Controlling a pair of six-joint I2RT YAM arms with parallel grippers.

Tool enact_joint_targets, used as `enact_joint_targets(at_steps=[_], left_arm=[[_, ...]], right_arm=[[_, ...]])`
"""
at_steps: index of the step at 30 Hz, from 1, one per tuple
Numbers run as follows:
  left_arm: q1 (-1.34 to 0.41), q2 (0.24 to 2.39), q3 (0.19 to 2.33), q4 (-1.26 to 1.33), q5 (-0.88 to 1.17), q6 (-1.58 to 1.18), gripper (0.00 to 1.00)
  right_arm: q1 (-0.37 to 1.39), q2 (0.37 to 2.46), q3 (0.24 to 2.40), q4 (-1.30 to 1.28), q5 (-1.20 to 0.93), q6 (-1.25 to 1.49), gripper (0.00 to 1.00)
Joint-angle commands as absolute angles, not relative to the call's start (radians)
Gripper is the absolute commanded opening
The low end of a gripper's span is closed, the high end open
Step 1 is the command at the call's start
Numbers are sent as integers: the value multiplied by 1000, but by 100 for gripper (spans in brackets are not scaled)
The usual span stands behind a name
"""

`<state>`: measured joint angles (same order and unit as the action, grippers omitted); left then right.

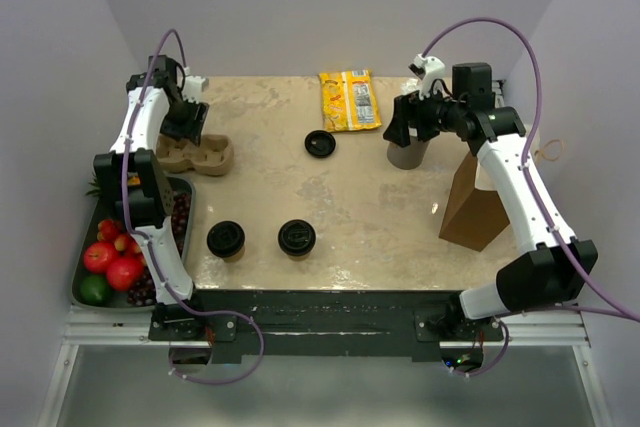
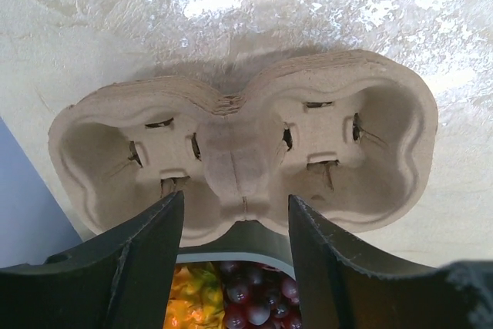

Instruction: Pack the takeout coffee

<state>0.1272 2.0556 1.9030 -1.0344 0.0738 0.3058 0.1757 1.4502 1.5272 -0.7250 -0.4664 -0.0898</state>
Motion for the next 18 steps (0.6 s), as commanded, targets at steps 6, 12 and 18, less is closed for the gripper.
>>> enact_joint_targets(at_steps=[6, 12, 18], left_arm=[[124, 2100, 1924, -1023, 67, 295, 60], [124, 2109, 1921, -1012, 72, 291, 59], [124, 2115, 1922, -1017, 75, 296, 53]], right_arm=[[172, 1401, 1519, -700, -485, -83, 81], [172, 1422, 1532, -696, -492, -80, 81], [173, 1434, 1532, -695, -499, -77, 81]])
